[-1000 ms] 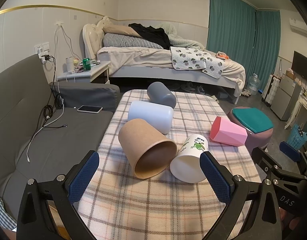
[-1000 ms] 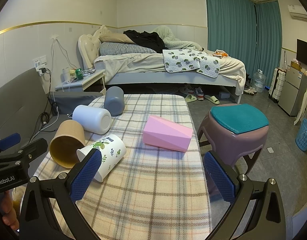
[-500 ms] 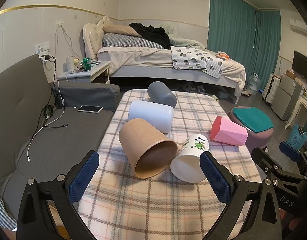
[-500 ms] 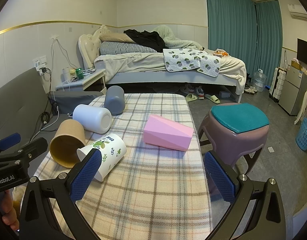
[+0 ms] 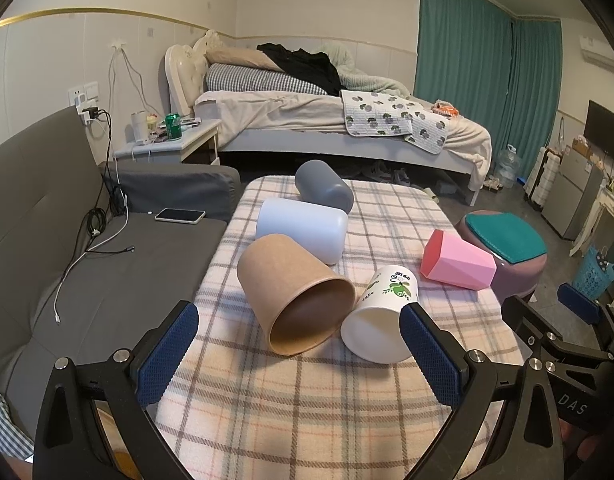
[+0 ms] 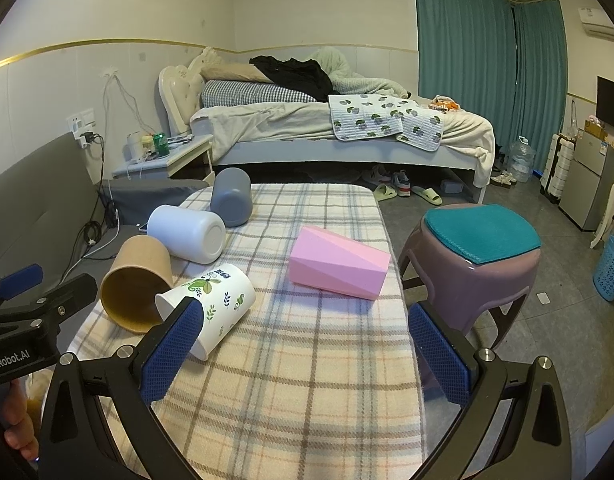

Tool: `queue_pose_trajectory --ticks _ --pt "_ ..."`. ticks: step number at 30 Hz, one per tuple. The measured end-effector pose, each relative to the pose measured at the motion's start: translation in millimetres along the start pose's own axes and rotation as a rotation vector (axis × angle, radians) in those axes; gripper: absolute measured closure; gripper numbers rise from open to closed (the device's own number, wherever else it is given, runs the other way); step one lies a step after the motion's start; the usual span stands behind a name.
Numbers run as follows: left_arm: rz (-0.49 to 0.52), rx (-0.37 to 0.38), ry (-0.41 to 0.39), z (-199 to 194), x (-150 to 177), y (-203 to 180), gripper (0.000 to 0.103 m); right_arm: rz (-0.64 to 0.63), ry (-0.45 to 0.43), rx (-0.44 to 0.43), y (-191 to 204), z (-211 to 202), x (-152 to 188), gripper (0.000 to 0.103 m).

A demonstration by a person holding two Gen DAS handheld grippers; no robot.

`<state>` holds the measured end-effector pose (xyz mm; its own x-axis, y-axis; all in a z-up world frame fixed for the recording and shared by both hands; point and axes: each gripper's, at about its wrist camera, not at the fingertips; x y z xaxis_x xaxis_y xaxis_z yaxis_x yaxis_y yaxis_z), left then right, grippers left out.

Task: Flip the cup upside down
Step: 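Move the right gripper to the white cylindrical cup and close on its body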

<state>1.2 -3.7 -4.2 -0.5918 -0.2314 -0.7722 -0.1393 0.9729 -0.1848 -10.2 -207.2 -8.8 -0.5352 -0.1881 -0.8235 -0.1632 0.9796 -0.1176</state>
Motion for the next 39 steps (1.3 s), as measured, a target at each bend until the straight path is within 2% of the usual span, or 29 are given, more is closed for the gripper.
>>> queue_pose_trajectory --ticks 5,11,17,20,23,25,28,30,32,33,35,39 --pt "-0.003 0.006 0.020 -0.4 3.2 -0.8 0.000 -0.001 0.003 -0.007 4.2 1.5 0.4 0.000" --pt "-0.041 0.010 0.055 -9.3 -22.8 4.1 0.000 -0.016 -0.028 -0.077 1.7 -17.0 -23.4 0.000" --pt "-0.097 -0.035 0.049 -15.0 -69.1 20.6 0.000 -0.168 -0.067 -0.172 5.8 -18.8 -76.7 0.000" --pt "-0.051 -0.087 0.020 -12.9 -96.6 26.4 0.000 -0.309 -0.071 -0.230 18.1 -9.4 -115.2 0.000" --pt "0.016 -0.116 0.016 -4.4 -115.1 29.9 0.000 -0.438 -0.061 -0.275 34.4 5.6 -142.0 0.000" --pt "0.046 -0.122 0.021 4.3 -120.3 33.9 0.000 -0.501 -0.032 -0.334 46.7 23.5 -156.3 0.000" --pt "0.020 -0.098 0.048 26.9 -118.5 45.9 0.000 -0.531 0.038 -0.411 60.0 60.0 -167.3 0.000" --pt "-0.021 -0.097 0.098 46.4 -114.6 54.0 0.000 -0.516 0.094 -0.464 67.0 91.4 -165.9 0.000" --pt "-0.042 -0.120 0.183 67.3 -110.4 59.7 0.000 -0.505 0.150 -0.496 75.0 122.0 -161.2 0.001" --pt "-0.050 -0.130 0.213 74.9 -108.3 63.0 0.000 -0.510 0.171 -0.507 78.4 134.2 -157.9 0.006" --pt "-0.086 -0.136 0.243 85.1 -107.4 74.0 0.000 -0.531 0.210 -0.524 85.6 157.0 -151.8 0.013" --pt "-0.118 -0.155 0.264 96.0 -112.3 89.2 0.000 -0.583 0.261 -0.571 101.3 190.9 -140.5 0.014"
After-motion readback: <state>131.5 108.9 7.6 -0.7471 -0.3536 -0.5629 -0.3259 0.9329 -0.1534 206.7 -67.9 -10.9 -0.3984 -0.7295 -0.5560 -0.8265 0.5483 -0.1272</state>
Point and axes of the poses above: each gripper's, at about its wrist camera, not at the fingertips, and z roughly the way its jaws point, y to its left, x to its underside, and after that the axes turned 11 degrees about -z, right-handed
